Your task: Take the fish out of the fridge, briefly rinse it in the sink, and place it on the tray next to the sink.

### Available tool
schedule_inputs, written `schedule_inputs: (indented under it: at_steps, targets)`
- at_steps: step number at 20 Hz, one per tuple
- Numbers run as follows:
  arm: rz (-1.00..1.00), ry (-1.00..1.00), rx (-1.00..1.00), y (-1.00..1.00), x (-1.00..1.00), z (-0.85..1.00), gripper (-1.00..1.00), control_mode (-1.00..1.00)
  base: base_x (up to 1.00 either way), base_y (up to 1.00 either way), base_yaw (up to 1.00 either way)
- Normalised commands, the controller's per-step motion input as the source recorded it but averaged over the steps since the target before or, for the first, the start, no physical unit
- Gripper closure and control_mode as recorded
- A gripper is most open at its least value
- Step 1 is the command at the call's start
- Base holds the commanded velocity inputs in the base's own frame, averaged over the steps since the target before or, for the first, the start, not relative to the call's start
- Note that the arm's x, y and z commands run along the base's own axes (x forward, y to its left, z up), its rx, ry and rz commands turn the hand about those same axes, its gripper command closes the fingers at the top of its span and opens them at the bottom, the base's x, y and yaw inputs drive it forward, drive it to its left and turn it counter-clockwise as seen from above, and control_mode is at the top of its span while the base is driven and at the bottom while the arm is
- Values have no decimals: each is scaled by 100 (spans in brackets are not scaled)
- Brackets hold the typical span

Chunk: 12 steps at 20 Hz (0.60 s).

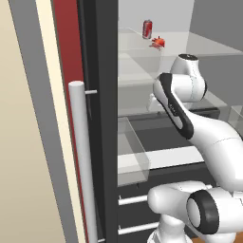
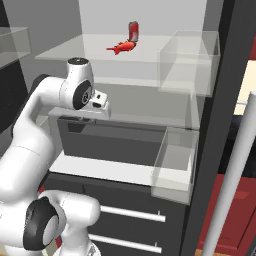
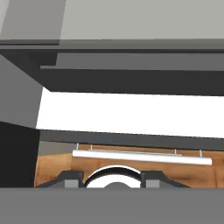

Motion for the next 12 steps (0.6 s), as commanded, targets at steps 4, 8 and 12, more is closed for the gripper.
schedule_inputs:
  at_steps: [4,8,12]
  targets:
    - [0,-3,-6,2,0,-1,-100,-100,0,0,0]
    - [10,-33,-7,15,-72,18,-100,-100,0,0,0]
    - [1,-53,-1,4,-88,57,-100,-100,0,0,0]
